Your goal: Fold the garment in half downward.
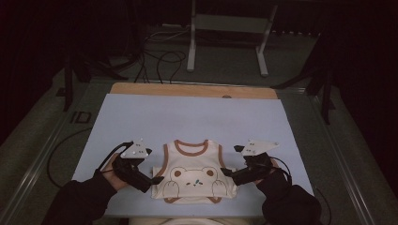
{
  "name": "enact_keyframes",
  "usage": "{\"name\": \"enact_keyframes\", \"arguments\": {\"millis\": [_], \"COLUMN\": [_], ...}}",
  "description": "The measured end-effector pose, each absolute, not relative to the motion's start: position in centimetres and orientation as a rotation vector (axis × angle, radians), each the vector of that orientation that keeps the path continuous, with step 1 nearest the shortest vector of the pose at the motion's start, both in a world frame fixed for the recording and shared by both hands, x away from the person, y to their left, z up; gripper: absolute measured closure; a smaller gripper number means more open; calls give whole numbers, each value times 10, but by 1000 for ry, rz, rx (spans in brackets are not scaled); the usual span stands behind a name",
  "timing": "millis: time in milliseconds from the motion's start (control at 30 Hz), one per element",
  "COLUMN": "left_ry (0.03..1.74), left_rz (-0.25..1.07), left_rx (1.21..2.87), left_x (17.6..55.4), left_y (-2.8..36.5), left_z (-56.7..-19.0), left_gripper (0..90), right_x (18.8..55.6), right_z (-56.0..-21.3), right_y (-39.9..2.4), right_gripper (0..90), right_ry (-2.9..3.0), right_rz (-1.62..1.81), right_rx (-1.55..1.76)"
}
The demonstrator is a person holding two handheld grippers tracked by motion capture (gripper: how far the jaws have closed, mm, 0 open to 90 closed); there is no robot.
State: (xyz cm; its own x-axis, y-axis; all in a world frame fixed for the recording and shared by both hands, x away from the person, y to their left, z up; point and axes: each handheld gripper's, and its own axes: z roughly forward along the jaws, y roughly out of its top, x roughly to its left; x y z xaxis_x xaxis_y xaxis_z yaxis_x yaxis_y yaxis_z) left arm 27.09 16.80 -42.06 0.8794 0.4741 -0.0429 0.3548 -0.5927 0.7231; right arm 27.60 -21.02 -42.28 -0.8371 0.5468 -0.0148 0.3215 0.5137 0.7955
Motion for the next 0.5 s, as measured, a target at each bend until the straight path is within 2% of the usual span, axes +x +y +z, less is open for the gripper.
{"name": "enact_keyframes", "arguments": {"millis": [333, 500], "left_ry": [536, 563], "left_rz": [223, 196], "left_rx": [2262, 2246], "left_x": [299, 314], "left_y": [172, 170], "left_z": [-423, -430], "left_gripper": [3, 3], "right_x": [304, 320], "right_z": [-426, -432], "right_y": [-199, -193], "right_gripper": [103, 102], "right_ry": [2529, 2554], "right_rz": [1217, 1202], "right_rx": [727, 731]}}
